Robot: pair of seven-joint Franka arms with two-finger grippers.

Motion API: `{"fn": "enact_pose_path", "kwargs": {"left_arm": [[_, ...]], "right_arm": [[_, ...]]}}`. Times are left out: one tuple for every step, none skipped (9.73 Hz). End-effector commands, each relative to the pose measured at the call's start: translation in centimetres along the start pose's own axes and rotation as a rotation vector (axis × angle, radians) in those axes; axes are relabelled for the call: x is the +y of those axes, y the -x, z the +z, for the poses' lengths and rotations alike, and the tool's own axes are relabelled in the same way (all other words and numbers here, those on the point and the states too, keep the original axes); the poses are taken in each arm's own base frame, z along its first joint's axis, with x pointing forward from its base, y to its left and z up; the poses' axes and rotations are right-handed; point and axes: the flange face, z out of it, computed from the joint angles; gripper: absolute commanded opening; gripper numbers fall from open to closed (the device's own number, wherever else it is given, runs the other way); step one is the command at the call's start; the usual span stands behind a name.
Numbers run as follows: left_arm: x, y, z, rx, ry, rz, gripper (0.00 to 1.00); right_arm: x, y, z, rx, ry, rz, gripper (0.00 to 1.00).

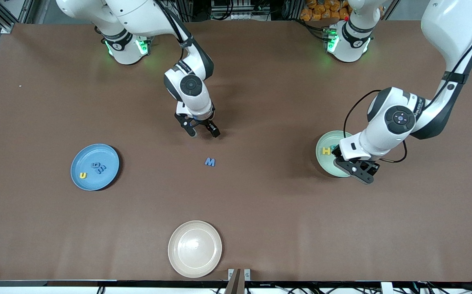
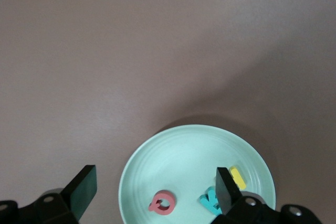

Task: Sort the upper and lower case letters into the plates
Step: 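Drop the k on the green plate while the right gripper grasps the M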

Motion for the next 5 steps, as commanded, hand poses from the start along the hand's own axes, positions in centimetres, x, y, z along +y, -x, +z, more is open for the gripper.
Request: {"fn": "enact_pose_path", "kwargs": {"left_arm": [[0.39,-1.24,-1.35,-0.012,0.014,-0.023,1.00],[0.47,-1.28,-1.38,-0.012,0.014,-0.035,1.00],[0.56,-1.31,-1.39,-0.012,0.014,-0.054,1.00],[0.61,-1.39,-1.45,-0.010,0.014,-0.054,1.00],[1.12,-1.64,-1.50,-0.009,0.013,-0.046,1.00]], "right_arm": [[0.96,-0.09,-0.76,0.023,0.003,0.000,1.00],[1.03,-0.09,-0.90,0.022,0.004,0.001,1.00],[1.01,0.00,-0.98,0.022,0.002,0.000,1.00],[1.02,0.09,-0.98,0.022,0.002,-0.002,1.00],[1.02,0.09,-0.98,0.022,0.002,0.000,1.00]]}}
